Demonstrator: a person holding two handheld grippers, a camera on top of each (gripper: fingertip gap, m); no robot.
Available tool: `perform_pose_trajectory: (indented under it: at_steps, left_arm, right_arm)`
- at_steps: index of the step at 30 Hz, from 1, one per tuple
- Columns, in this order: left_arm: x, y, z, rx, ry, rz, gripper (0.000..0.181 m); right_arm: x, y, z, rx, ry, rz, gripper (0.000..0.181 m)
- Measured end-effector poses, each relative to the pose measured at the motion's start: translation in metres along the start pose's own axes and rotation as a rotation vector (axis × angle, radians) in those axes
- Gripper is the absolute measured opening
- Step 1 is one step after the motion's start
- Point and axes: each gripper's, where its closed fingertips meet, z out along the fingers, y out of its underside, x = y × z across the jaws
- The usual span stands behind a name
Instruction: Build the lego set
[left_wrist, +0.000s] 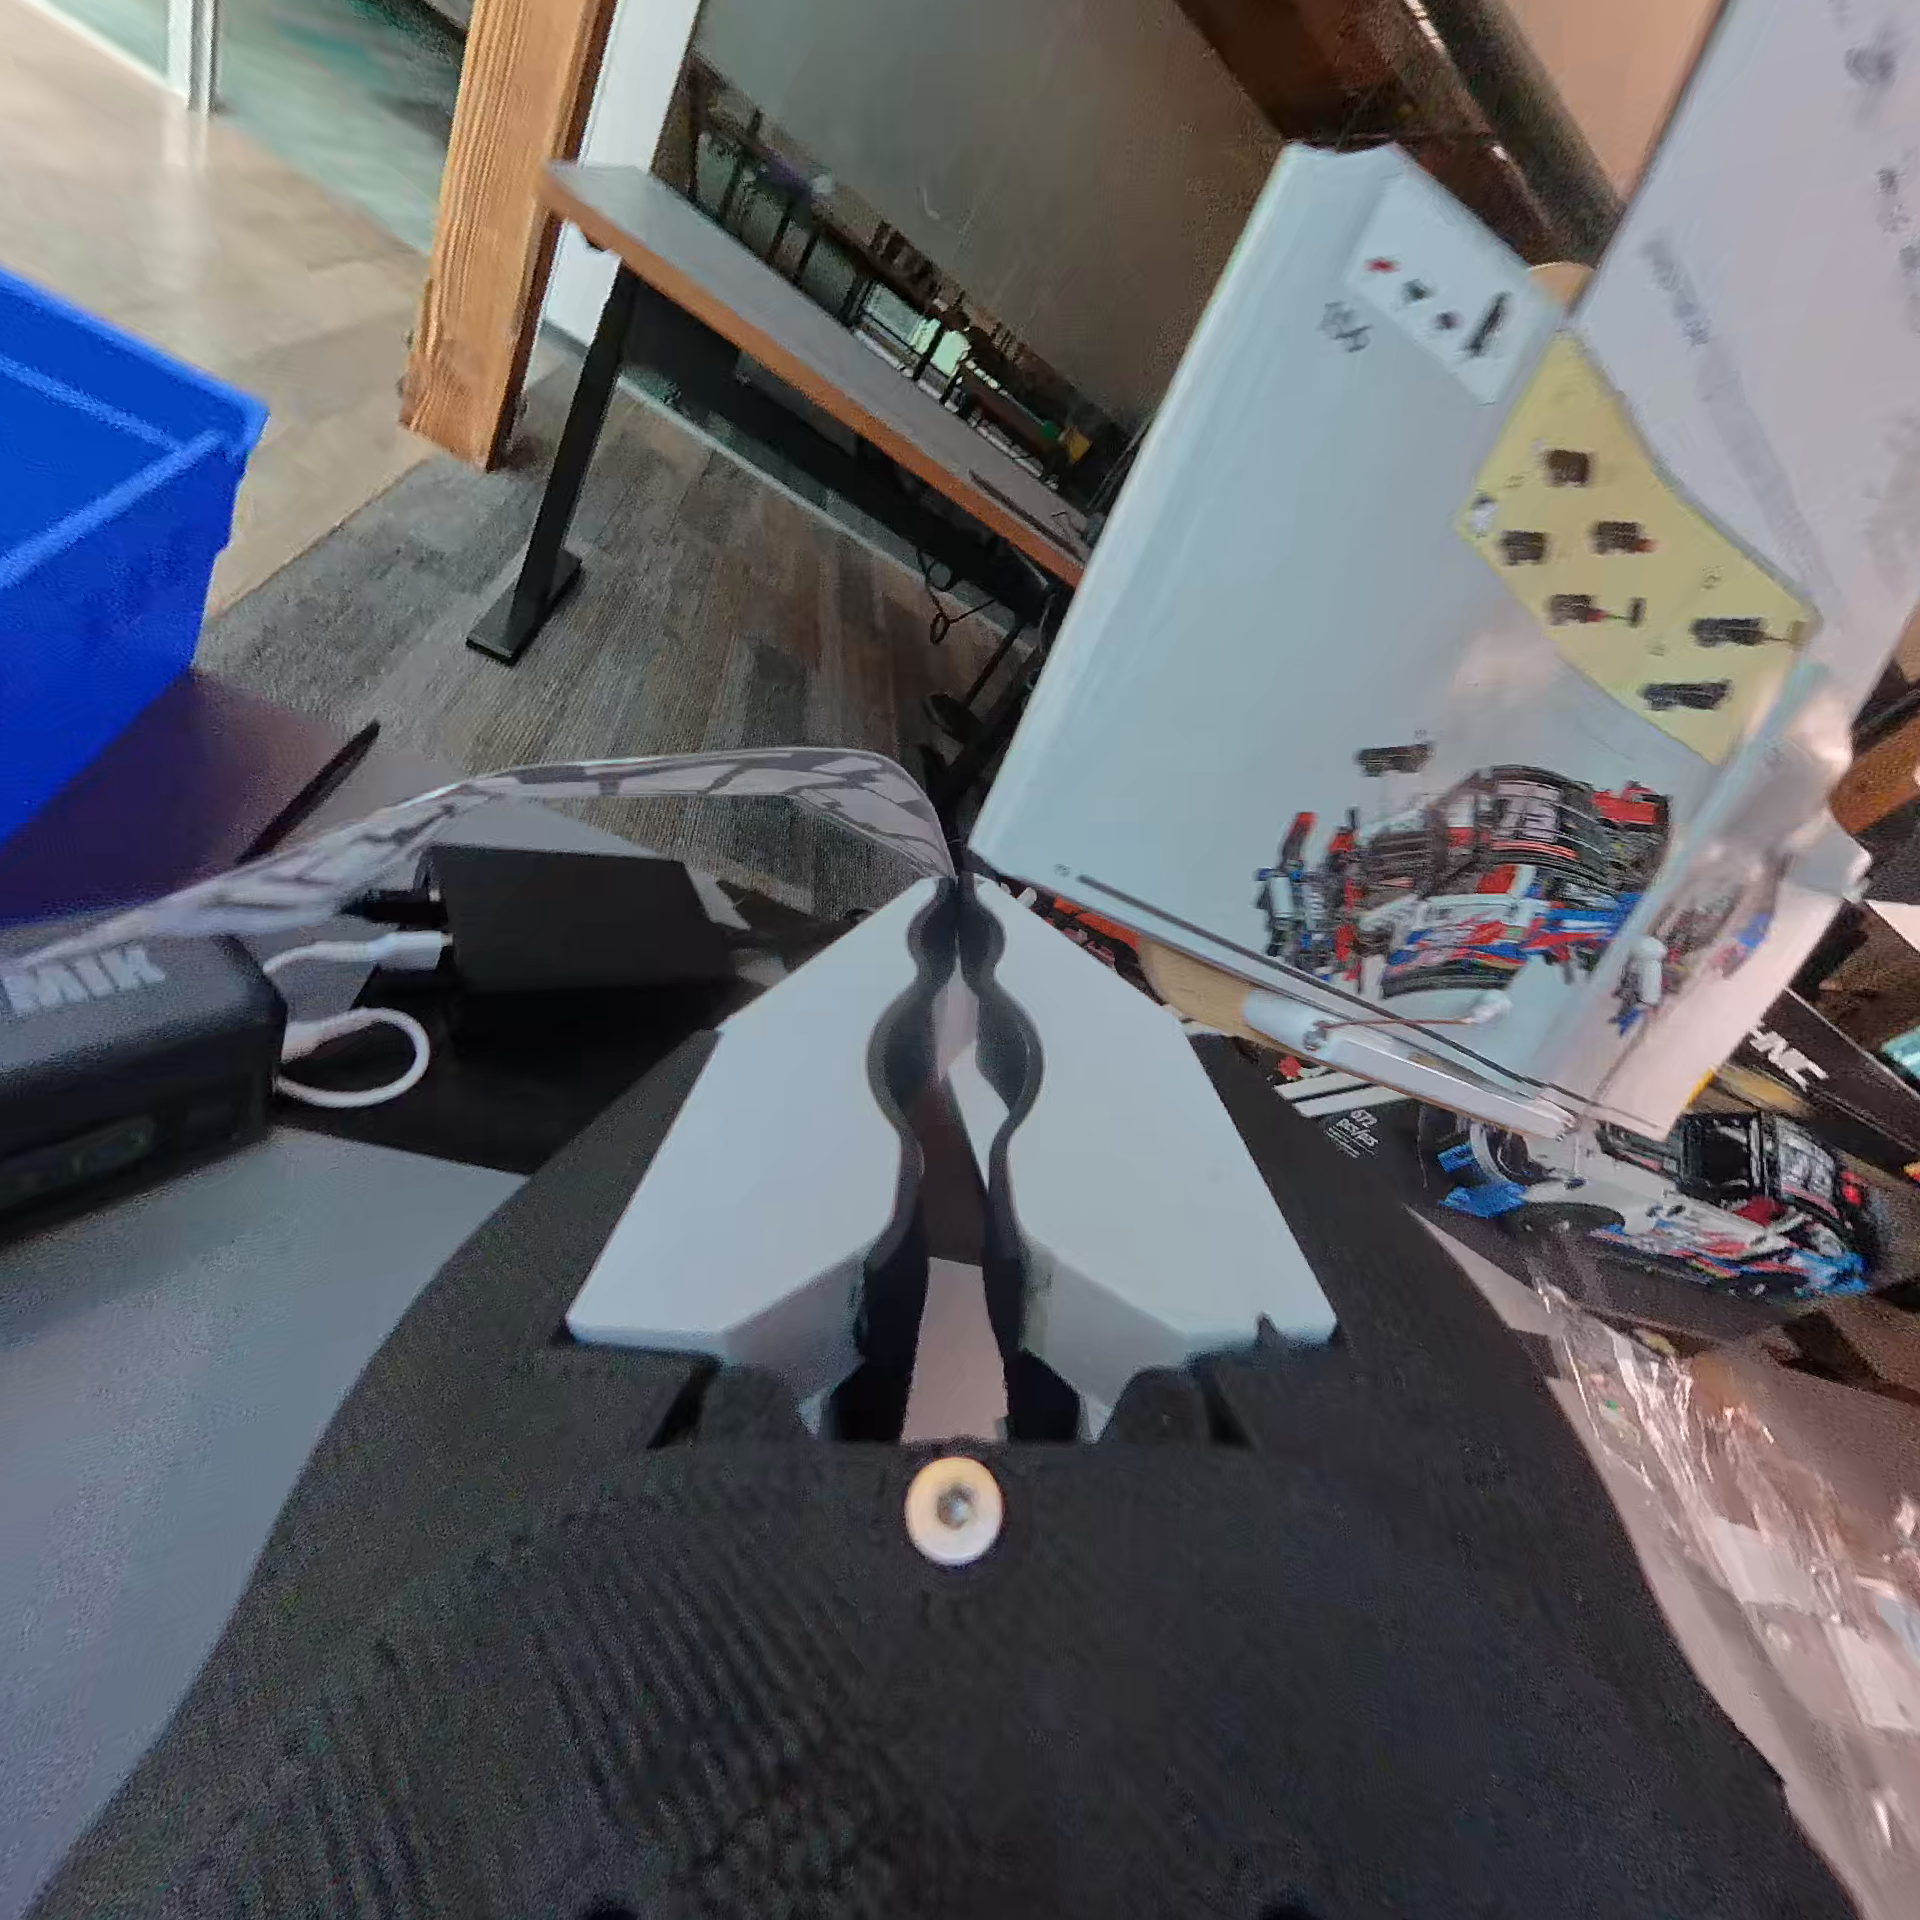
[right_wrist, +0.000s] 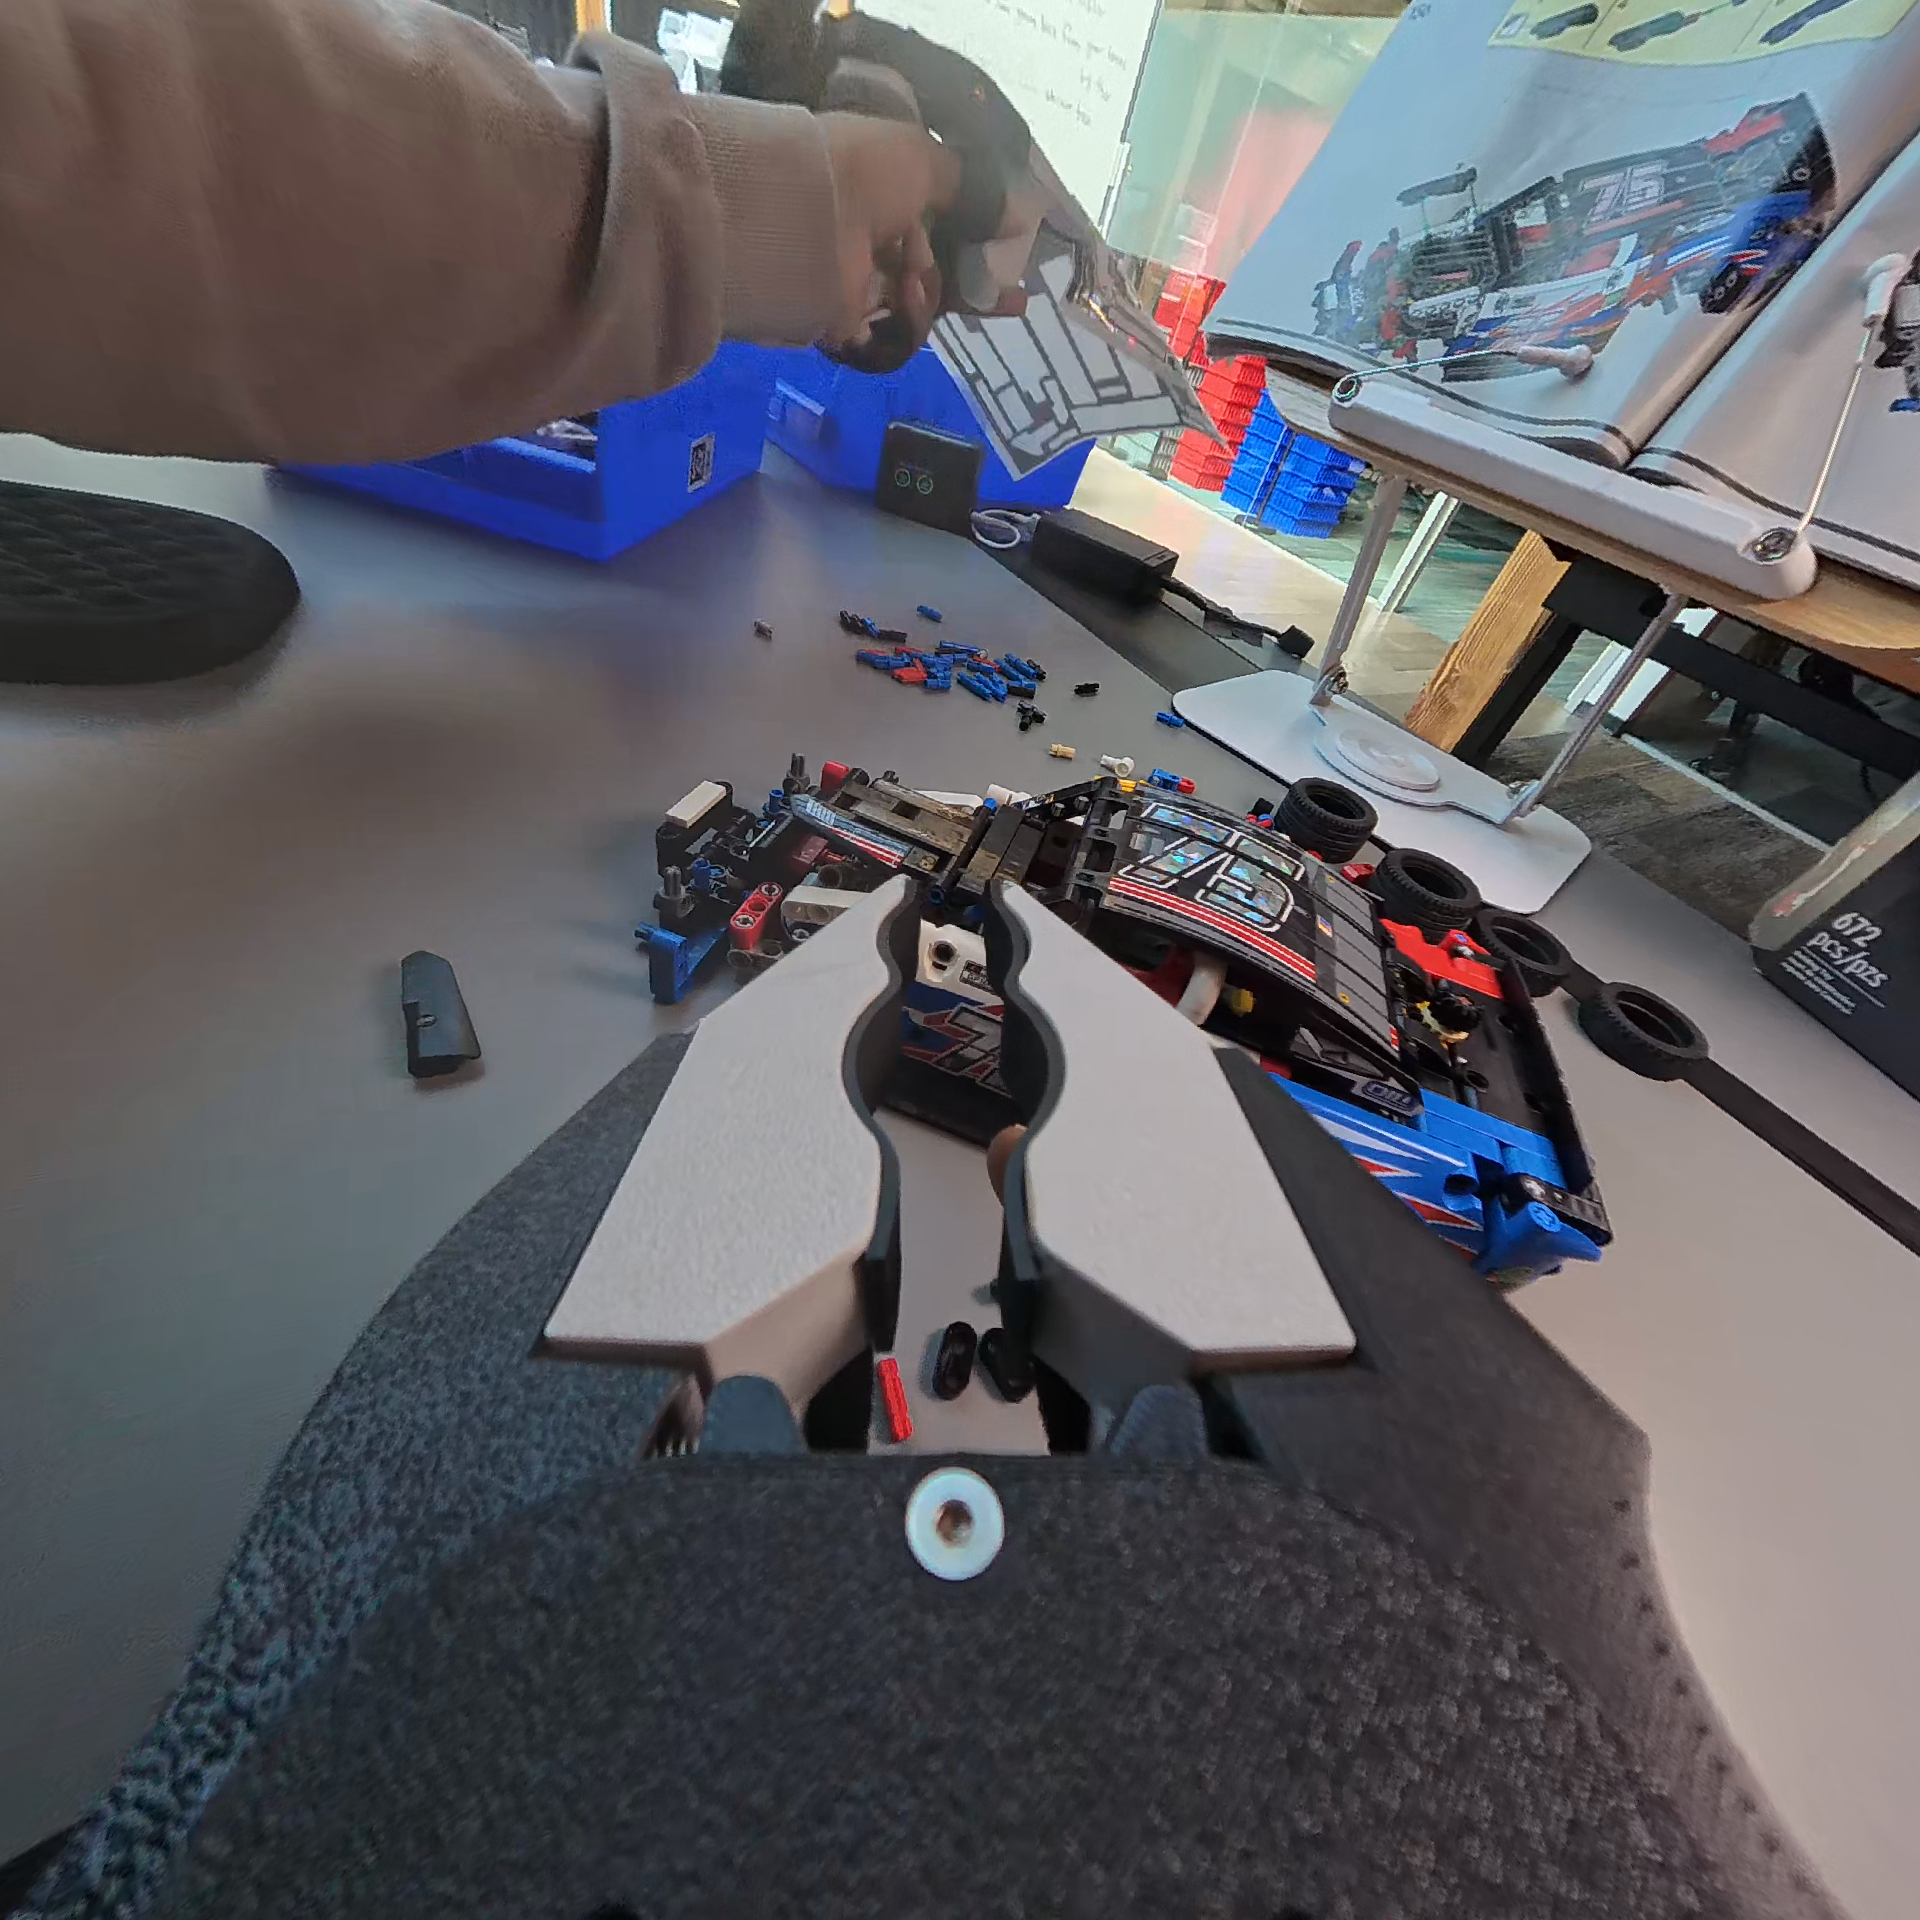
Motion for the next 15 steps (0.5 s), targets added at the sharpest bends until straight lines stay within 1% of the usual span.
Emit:
perform_pose_trajectory:
  at_steps: [3,4,6,8,10,13,15]
  left_arm:
    - [0.059,-0.019,-0.036,0.031,0.126,0.198,0.000]
    - [0.080,-0.019,-0.051,0.031,0.180,0.266,0.000]
    - [0.123,-0.008,-0.083,0.023,0.317,0.409,0.000]
    - [0.165,0.016,-0.123,0.022,0.508,0.542,0.000]
    - [0.193,0.052,-0.162,-0.029,0.676,0.626,0.000]
    - [0.225,0.105,-0.226,-0.049,0.976,0.637,0.000]
    - [0.238,0.132,-0.263,-0.051,1.162,0.586,0.000]
  right_arm:
    - [0.002,-0.005,-0.003,0.020,0.029,-0.018,0.009]
    - [0.003,-0.008,-0.004,0.031,0.038,-0.021,0.009]
    - [0.003,-0.014,-0.006,0.056,0.054,-0.029,0.009]
    - [0.002,-0.022,-0.007,0.079,0.073,-0.050,0.010]
    - [-0.002,-0.032,-0.006,0.105,0.083,-0.072,0.012]
    - [-0.013,-0.056,0.000,0.152,0.089,-0.133,0.018]
    - [-0.021,-0.074,0.008,0.170,0.089,-0.177,0.030]
